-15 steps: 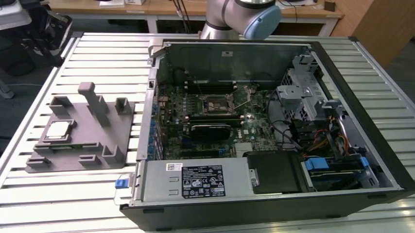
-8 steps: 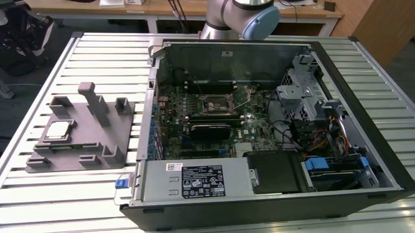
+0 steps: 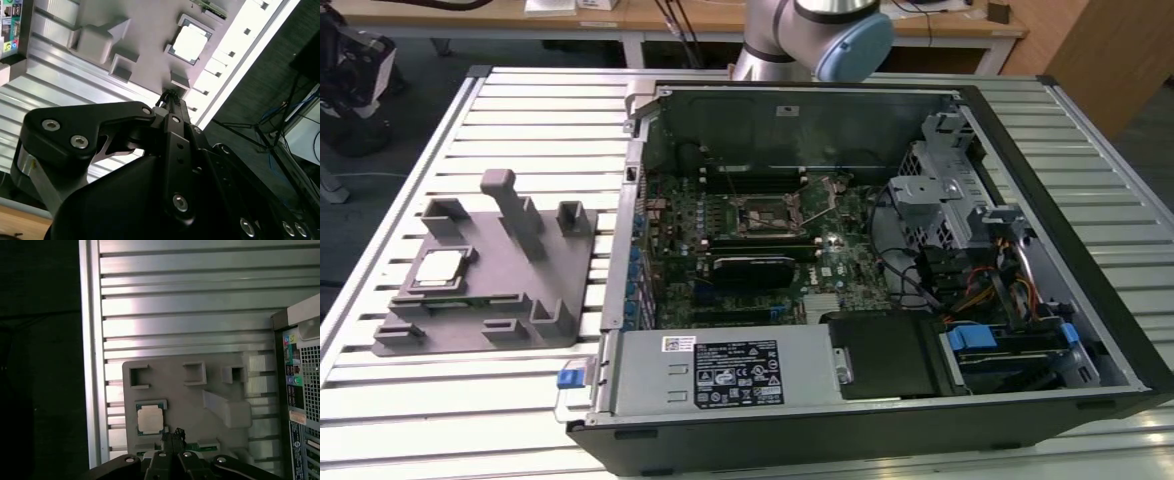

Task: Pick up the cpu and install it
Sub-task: 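Reach for the cpu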

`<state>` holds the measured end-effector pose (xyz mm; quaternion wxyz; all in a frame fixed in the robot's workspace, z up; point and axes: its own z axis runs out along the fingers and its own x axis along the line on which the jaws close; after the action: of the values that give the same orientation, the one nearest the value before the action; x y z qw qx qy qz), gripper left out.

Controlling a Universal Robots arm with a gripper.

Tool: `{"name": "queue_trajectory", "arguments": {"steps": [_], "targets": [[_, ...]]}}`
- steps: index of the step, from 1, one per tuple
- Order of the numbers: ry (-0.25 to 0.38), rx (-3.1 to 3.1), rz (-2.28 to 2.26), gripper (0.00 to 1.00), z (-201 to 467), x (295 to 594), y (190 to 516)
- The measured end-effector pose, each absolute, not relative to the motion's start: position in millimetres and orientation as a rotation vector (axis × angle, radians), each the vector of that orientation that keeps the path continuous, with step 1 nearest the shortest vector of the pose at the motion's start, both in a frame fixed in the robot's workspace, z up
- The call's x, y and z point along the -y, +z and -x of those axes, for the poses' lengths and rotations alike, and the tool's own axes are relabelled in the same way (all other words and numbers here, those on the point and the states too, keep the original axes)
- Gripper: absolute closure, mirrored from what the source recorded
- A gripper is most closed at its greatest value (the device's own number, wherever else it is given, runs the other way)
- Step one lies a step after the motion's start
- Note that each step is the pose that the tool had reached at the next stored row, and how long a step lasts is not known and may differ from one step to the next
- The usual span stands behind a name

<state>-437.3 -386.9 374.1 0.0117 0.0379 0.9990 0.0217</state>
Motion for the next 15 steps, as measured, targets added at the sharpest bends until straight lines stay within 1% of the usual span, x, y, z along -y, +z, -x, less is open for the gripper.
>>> {"name": "queue_trajectory", "arguments": {"steps": [15], "targets": [[0.068, -3.115, -0.118, 0.89, 459.0, 386.9, 372.2]]}}
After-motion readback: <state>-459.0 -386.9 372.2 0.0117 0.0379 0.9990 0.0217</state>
